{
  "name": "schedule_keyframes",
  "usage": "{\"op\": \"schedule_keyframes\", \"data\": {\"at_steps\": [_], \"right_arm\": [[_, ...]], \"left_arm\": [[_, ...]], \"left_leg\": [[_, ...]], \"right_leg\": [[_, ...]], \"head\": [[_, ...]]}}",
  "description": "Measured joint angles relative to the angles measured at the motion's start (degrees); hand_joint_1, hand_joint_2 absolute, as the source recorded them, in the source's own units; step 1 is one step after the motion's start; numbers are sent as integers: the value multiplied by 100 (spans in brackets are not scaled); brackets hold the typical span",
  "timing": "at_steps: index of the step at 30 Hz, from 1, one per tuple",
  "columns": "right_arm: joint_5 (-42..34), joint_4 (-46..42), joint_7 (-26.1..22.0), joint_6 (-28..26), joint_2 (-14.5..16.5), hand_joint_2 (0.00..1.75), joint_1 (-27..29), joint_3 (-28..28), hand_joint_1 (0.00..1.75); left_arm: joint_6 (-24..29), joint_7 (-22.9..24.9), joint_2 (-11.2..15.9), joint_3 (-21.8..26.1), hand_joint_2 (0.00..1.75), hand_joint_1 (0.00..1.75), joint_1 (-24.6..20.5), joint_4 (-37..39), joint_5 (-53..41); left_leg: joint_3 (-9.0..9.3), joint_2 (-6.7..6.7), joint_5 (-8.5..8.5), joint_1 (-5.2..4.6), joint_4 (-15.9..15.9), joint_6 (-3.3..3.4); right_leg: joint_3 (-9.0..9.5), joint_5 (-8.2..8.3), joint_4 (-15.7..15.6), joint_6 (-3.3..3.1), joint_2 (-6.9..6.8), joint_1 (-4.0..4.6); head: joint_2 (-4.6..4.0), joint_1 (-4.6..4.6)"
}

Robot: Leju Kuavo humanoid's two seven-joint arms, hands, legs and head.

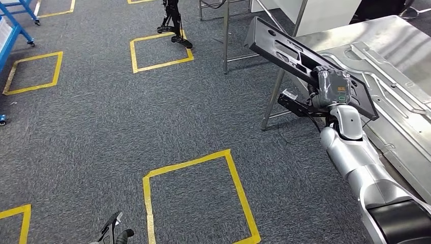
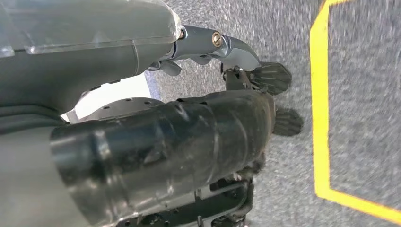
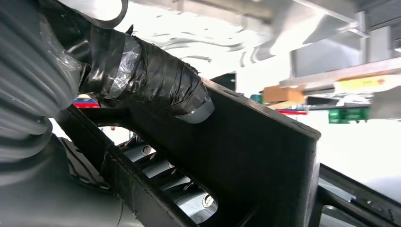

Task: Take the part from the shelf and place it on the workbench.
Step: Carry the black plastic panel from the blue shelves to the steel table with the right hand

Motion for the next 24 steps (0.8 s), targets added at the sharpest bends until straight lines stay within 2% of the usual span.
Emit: {"op": "schedule_keyframes", "data": {"at_steps": [1, 3, 4, 5, 6, 7, 8, 9, 10, 12, 13, 14, 15, 16, 17, 18, 19, 20, 21, 22, 23, 24], "right_arm": [[2, 1, -1, 0, 0, 175, -1, -1, 175], [7, 1, -1, 0, 5, 175, 0, -2, 175], [8, 3, -1, 0, 10, 175, 3, -2, 175], [9, 6, -1, -1, 15, 175, 8, -2, 175], [11, 10, 0, -5, 20, 175, 15, -2, 175], [15, 14, 5, -10, 21, 175, 21, -5, 175], [22, 15, 16, -20, 17, 175, 24, -9, 175], [32, 16, 31, -29, 8, 175, 20, -16, 175], [43, 16, 47, -39, -1, 175, 9, -22, 175], [67, 16, 67, -52, -8, 175, -9, -28, 175], [79, 16, 71, -57, -5, 175, -7, -28, 175], [87, 16, 75, -58, -5, 175, 3, -28, 175], [92, 16, 81, -60, -6, 175, 13, -29, 175], [95, 16, 91, -62, -7, 175, 18, -31, 175], [99, 16, 110, -64, -9, 175, 18, -34, 175], [110, 16, 140, -64, -9, 175, 9, -37, 175], [129, 12, 179, -67, -8, 175, 1, -39, 175], [166, 7, 232, -76, -10, 175, -2, -41, 175], [218, 3, 287, -93, -13, 175, -1, -44, 175], [272, -1, 329, -121, -19, 175, 6, -45, 175], [319, -5, 367, -155, -26, 175, 13, -48, 175], [355, -10, 387, -190, -28, 175, 12, -53, 175]], "left_arm": [[-8, -4, 3, 0, 0, 0, 0, -1, -14], [-13, -13, 29, 0, 0, 0, -10, -1, -28], [-16, -16, 51, 0, 0, 0, -14, 0, -30], [-18, -18, 72, -1, 0, 0, -19, 0, -32], [-18, -18, 86, -3, 0, 0, -24, -1, -33], [-18, -18, 93, -8, 0, 0, -31, -1, -34], [-16, -18, 92, -18, 0, 0, -41, -2, -35], [-13, -18, 90, -29, 0, 0, -49, -2, -35], [-9, -18, 88, -39, 0, 0, -50, -2, -35], [11, -18, 85, -53, 0, 0, -37, -1, -34], [26, -18, 84, -61, 0, 0, -26, 0, -33], [39, -19, 81, -69, 0, 0, -16, 1, -32], [50, -20, 75, -78, 0, 0, -11, 1, -30], [57, -22, 68, -85, 0, 0, -9, 1, -28], [63, -25, 62, -89, 0, 0, -10, 1, -26], [72, -29, 64, -90, 0, 0, -12, 0, -24], [83, -31, 69, -91, 0, 0, -15, 0, -22], [94, -33, 72, -92, 0, 0, -17, 0, -20], [104, -35, 74, -93, 0, 0, -18, 0, -20], [111, -34, 68, -93, 0, 0, -21, 0, -20], [115, -35, 62, -94, 0, 0, -23, 0, -20], [119, -36, 57, -94, 0, 0, -25, -1, -20]], "left_leg": [[96, -42, 189, -40, -239, 56], [471, -309, 613, -110, -1045, 191], [621, -444, 739, -127, -1360, 238], [713, -540, 793, -138, -1549, 273], [748, -551, 789, -138, -1616, 288], [768, -484, 809, -146, -1683, 289], [802, -405, 841, -139, -1771, 280], [841, -328, 886, -130, -1877, 270], [877, -248, 933, -119, -1976, 259], [899, -96, 976, -109, -2057, 247], [891, -14, 970, -104, -2050, 243], [882, 68, 955, -94, -2032, 233], [875, 149, 931, -79, -2006, 215], [871, 224, 901, -58, -1970, 190], [869, 294, 861, -35, -1922, 158], [854, 351, 818, -21, -1874, 121], [840, 398, 779, -18, -1820, 84], [832, 439, 750, -24, -1780, 54], [826, 475, 732, -35, -1760, 29], [836, 515, 720, -41, -1744, 10], [833, 514, 695, -34, -1731, -12], [812, 442, 641, -17, -1673, -35]], "right_leg": [[-1, 7, 0, -10, 65, 12], [-6, 24, -1, -14, 191, 7], [-16, 38, -4, -1, 252, -10], [-32, 57, -9, 23, 317, -34], [-50, 83, -24, 59, 388, -57], [-63, 116, -54, 100, 463, -77], [-77, 125, -67, 126, 465, -79], [-103, 85, -37, 144, 359, -61], [-161, -19, 85, 155, 196, -38], [-399, -370, 649, 180, -152, -21], [-539, -518, 983, 208, -216, -39], [-630, -583, 1214, 244, -248, -64], [-629, -544, 1257, 286, -274, -91], [-518, -409, 1079, 332, -313, -117], [-321, -227, 726, 376, -386, -137], [-119, -110, 379, 404, -500, -117], [27, -40, 103, 392, -578, -99], [101, -33, -46, 355, -626, -72], [108, -69, -68, 297, -627, -41], [96, -66, -77, 233, -572, -41], [97, -66, -81, 182, -538, -40], [103, -64, -91, 138, -507, -43]], "head": [[0, 0], [0, 2], [0, 3], [0, 4], [0, 4], [0, 2], [0, 1], [0, 3], [0, 5], [0, 10], [0, 9], [0, 10], [0, 10], [0, 10], [0, 11], [0, 17], [0, 17], [0, 18], [0, 19], [0, 14], [0, 15], [0, 16]]}}
